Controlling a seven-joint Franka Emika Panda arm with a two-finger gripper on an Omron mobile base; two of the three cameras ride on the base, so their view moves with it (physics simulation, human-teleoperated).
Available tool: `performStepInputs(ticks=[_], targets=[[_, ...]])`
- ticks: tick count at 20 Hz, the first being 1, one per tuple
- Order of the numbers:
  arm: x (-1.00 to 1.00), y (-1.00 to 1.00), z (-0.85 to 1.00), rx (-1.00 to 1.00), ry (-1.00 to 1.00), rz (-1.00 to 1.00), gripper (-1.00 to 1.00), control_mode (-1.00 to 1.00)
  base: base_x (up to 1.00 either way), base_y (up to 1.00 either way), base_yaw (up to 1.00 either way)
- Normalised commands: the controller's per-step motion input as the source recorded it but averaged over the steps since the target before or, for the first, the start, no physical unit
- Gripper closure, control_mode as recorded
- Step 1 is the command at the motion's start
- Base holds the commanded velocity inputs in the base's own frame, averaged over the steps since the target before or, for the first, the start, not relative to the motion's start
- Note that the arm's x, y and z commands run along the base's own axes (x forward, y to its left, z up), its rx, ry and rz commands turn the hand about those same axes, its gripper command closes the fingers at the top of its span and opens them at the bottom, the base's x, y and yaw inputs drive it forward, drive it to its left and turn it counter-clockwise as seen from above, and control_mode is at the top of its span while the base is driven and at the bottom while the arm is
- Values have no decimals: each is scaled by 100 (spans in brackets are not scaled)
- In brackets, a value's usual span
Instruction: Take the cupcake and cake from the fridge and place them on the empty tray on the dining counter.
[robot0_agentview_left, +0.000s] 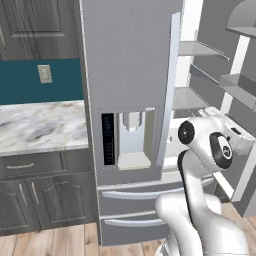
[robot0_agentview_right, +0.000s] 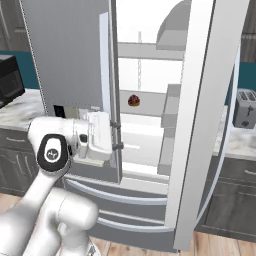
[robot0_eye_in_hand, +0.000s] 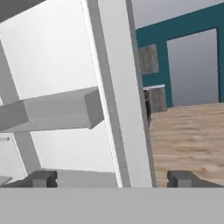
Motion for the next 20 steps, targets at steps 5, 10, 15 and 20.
performStepInputs(ticks=[5,10,15,20], targets=[[0,87,40,3,30,56,-100,-100,0,0,0],[47,42,5,6,27,44,-100,-100,0,0,0],[88,25,-9,3,8,27,-100,-100,0,0,0],[91,35,-15,0,0,19,-100,-100,0,0,0]])
